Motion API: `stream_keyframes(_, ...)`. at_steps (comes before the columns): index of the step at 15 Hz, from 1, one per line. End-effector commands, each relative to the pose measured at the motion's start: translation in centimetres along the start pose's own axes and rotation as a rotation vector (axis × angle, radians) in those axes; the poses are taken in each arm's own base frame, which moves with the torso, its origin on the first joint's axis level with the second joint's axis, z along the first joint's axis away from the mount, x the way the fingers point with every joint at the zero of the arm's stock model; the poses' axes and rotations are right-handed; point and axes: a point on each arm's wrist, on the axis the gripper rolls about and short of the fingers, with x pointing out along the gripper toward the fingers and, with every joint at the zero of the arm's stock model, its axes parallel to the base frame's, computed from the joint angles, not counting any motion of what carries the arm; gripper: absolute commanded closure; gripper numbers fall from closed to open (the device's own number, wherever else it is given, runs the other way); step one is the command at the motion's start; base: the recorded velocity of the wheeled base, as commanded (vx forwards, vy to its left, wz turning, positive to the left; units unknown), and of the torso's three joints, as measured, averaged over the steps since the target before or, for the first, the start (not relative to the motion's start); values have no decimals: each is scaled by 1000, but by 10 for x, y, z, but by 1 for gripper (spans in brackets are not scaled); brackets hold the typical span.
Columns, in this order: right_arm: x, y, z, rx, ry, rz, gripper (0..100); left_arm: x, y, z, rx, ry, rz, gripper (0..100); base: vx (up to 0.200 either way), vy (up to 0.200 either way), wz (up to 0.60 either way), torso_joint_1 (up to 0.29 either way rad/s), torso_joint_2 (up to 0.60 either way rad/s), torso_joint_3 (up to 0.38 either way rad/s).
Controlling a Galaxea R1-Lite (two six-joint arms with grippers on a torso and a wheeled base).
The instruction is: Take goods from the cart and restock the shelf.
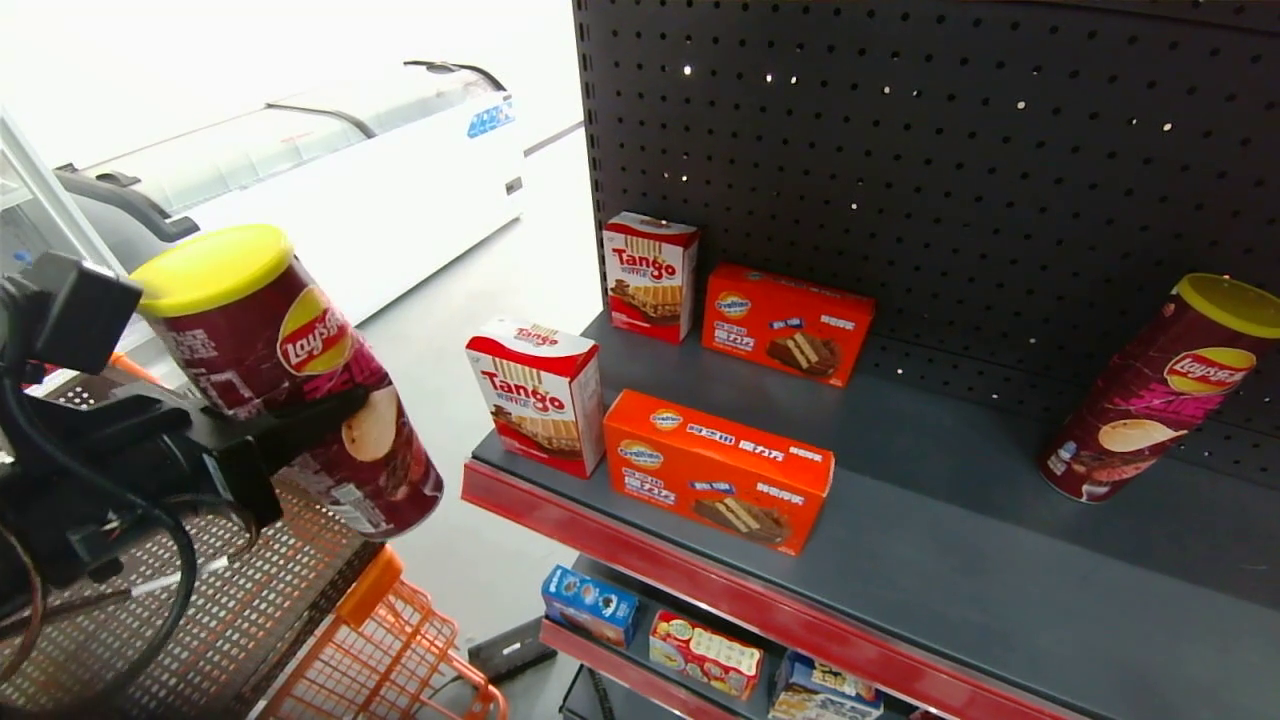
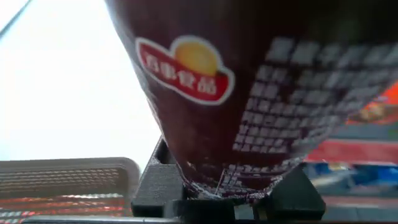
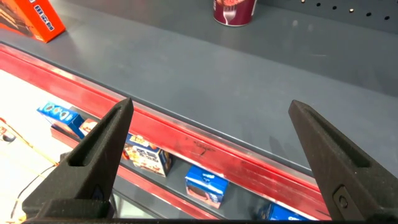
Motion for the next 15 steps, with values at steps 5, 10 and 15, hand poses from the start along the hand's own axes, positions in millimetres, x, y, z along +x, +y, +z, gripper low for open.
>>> stream_keyframes(5, 0, 0, 0, 0, 0, 1, 0, -27, -35, -2, 8, 8, -214, 100, 0, 0, 0, 0, 0, 0)
stream_keyframes(10, 0, 0, 0, 0, 0, 1, 0, -22, -54, 3, 10, -25, -379, 100, 0, 0, 0, 0, 0, 0)
stream_keyframes(15, 0, 0, 0, -2, 0, 4, 0, -25, -64, -8, 6, 13, -482, 100, 0, 0, 0, 0, 0, 0)
